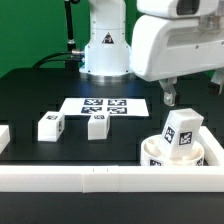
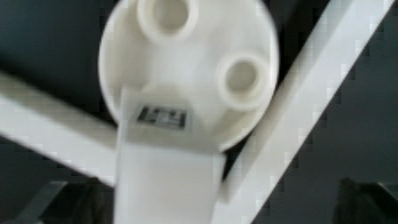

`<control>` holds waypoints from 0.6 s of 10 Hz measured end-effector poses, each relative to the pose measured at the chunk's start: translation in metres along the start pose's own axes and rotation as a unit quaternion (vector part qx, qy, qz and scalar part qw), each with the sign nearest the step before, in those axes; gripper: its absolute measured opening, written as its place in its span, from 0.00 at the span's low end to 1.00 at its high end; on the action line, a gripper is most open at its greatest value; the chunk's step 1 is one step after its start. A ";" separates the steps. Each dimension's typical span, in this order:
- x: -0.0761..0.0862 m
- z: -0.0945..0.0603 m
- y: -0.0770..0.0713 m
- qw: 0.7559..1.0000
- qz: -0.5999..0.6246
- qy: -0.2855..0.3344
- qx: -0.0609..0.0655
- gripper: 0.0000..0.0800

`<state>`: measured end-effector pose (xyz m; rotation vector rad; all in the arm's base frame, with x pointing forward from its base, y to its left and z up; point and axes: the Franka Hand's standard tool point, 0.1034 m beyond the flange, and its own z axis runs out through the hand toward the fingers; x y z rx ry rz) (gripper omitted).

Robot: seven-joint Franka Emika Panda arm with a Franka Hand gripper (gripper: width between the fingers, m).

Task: Assemble stool

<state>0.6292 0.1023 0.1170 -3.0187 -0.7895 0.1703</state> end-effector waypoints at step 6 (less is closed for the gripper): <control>0.006 0.002 0.011 0.966 -0.256 0.025 -0.025 0.81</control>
Offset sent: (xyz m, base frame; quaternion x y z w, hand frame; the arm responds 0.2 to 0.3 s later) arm 0.0022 -0.0011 0.0006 -0.0190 0.0551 -0.3772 0.9243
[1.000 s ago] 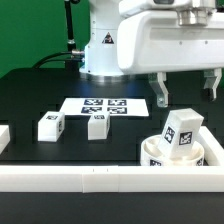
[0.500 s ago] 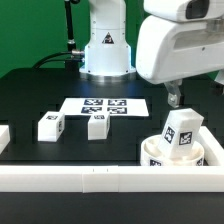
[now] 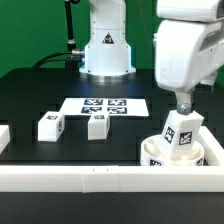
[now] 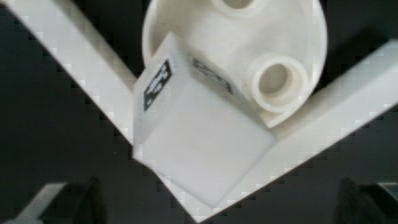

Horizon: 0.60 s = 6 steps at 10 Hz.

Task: Assemble stool

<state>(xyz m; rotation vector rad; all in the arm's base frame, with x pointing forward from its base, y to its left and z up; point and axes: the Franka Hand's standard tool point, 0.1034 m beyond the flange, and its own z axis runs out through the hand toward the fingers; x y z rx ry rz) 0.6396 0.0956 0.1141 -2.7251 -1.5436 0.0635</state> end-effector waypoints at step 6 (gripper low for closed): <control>-0.008 0.009 0.004 0.951 -0.307 -0.029 -0.005 0.81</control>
Offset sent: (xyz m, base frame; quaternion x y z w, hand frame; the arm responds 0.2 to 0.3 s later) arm 0.0019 -0.0048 -0.0068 -0.0076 -0.0494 -0.3598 0.9317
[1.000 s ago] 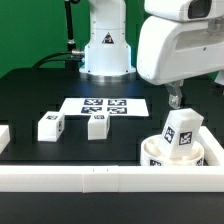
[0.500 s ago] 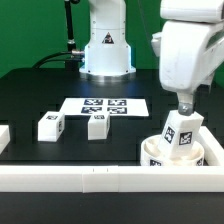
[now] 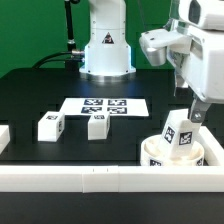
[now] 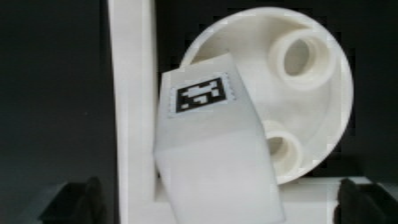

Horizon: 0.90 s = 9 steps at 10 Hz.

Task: Assemble stool

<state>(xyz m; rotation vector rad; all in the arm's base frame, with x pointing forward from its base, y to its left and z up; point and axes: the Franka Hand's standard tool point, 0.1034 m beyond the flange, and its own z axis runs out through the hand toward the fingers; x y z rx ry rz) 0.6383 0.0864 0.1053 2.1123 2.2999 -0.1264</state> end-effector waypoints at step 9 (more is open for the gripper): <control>-0.018 0.016 -0.003 0.994 -0.109 -0.011 0.012 0.69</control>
Offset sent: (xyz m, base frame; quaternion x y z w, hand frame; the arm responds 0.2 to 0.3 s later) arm 0.0001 -0.0052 -0.0059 0.0125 0.0042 -0.0119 0.9998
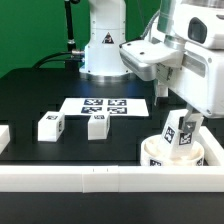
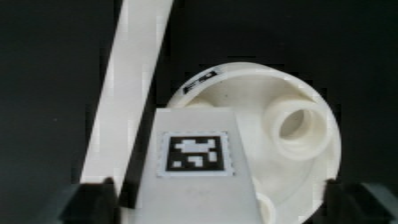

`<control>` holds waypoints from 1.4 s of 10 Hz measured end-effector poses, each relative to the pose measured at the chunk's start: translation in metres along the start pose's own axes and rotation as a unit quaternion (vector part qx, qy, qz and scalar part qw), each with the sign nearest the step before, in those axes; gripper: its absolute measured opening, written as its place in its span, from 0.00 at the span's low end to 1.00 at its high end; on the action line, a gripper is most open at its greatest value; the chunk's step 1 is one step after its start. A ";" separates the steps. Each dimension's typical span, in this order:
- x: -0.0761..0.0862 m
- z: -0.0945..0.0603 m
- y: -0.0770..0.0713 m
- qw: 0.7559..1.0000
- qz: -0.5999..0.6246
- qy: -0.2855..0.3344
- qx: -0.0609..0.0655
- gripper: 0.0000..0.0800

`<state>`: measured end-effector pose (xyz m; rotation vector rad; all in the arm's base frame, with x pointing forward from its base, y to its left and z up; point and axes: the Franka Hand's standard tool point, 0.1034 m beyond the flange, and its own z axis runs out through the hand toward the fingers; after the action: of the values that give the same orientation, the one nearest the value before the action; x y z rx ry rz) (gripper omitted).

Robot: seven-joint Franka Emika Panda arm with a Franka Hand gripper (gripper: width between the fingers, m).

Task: Assemble stool

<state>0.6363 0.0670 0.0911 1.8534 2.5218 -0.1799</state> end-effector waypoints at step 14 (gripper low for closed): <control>-0.005 0.001 -0.006 0.923 0.385 -0.002 0.016 0.41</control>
Offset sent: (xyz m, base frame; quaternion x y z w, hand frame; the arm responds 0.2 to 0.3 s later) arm 0.0000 0.0000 0.0000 0.0000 0.0000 0.0000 1.0000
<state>0.6316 0.0604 0.0907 2.6581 1.5955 -0.2022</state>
